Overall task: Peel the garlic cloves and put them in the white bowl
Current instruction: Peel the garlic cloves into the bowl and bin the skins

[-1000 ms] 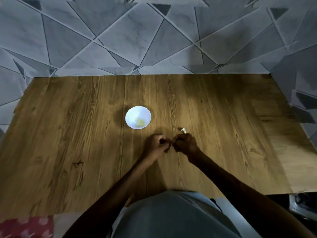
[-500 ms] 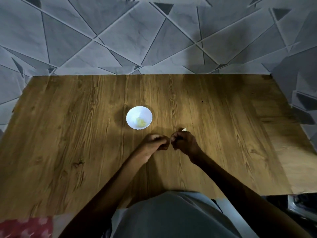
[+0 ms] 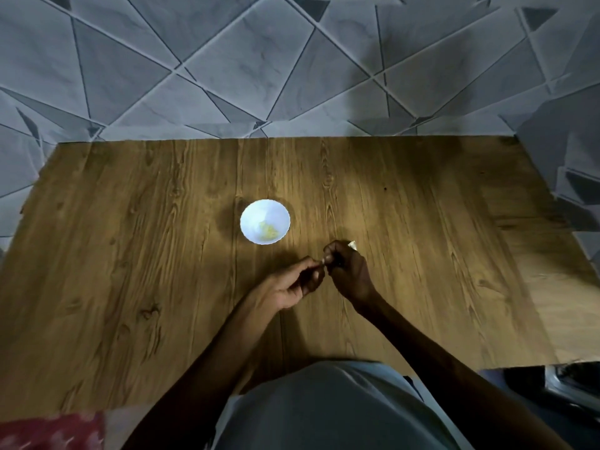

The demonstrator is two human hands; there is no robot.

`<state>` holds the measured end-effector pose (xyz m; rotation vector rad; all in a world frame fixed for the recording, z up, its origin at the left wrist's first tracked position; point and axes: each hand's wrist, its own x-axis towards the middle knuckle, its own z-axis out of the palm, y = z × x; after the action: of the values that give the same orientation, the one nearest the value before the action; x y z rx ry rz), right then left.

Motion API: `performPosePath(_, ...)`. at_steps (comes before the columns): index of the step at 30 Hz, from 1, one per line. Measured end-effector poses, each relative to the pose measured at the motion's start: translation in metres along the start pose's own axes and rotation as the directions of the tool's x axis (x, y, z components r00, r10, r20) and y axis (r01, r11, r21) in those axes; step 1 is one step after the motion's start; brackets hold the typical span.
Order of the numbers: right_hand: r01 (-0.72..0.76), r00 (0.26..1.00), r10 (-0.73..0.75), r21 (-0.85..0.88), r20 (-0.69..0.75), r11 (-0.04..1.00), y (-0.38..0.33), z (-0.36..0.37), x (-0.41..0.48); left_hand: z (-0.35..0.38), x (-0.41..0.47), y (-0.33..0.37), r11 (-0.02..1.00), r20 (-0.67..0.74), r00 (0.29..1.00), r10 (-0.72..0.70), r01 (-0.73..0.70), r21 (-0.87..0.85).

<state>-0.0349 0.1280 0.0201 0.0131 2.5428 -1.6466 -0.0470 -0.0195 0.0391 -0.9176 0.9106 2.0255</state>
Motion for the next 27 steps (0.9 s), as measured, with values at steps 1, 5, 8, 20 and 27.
performPosePath(1, -0.073, 0.997, 0.071, 0.174, 0.020, 0.982, -0.003, -0.002, 0.000, -0.001, 0.000, 0.000, 1.000, 0.007, 1.000, 0.022, -0.022, 0.012)
performPosePath(5, -0.311, 0.950, 0.286, 0.314, 0.124, 0.897, 0.005, -0.010, 0.005, -0.005, 0.002, -0.009, 0.887, 0.048, 0.953, 0.299, -0.296, 0.355)
performPosePath(8, -0.214, 0.977, 0.211, -0.105, -0.039, 0.971, 0.017, -0.011, 0.008, -0.014, 0.009, -0.012, 0.722, 0.076, 0.889, 0.451, -0.414, 0.554)
performPosePath(20, 0.049, 0.999, -0.053, -0.335, -0.004, 0.941, 0.015, -0.027, 0.013, -0.011, 0.007, -0.013, 0.661, 0.126, 0.824, 0.553, -0.526, 0.536)
performPosePath(27, -0.141, 0.988, 0.141, -0.009, 0.059, 0.990, 0.005, -0.035, 0.005, -0.009, 0.010, -0.014, 0.647, 0.114, 0.808, 0.578, -0.539, 0.539)
